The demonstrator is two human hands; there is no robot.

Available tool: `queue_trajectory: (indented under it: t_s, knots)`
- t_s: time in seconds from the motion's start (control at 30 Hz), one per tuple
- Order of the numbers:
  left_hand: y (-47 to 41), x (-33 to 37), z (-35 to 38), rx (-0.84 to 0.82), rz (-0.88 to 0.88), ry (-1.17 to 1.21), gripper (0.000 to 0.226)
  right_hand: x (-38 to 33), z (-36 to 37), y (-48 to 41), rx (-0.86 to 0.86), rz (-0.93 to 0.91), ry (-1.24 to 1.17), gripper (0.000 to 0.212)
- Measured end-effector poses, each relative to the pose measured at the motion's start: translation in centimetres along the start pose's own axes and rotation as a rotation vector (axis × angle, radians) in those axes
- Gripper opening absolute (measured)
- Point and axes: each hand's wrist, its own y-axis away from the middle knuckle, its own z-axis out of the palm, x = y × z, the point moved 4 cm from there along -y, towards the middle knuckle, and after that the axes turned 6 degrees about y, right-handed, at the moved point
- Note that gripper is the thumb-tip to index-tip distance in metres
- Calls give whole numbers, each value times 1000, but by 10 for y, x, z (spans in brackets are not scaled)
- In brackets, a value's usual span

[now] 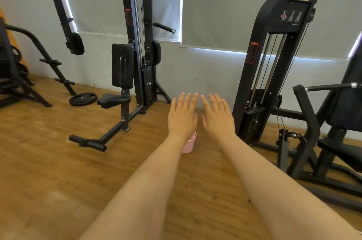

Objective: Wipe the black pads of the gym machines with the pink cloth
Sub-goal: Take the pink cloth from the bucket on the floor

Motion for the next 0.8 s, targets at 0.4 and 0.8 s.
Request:
queue_trajectory:
  t_s: [0.4, 0.8]
  knots:
    - [-52, -84, 64, -67, -14, 37, 65, -42, 82, -74, -79, -36, -17, 64]
    - [-140, -203, 153, -174, 30, 96, 67, -101, 186, -192, -197, 94, -80, 61]
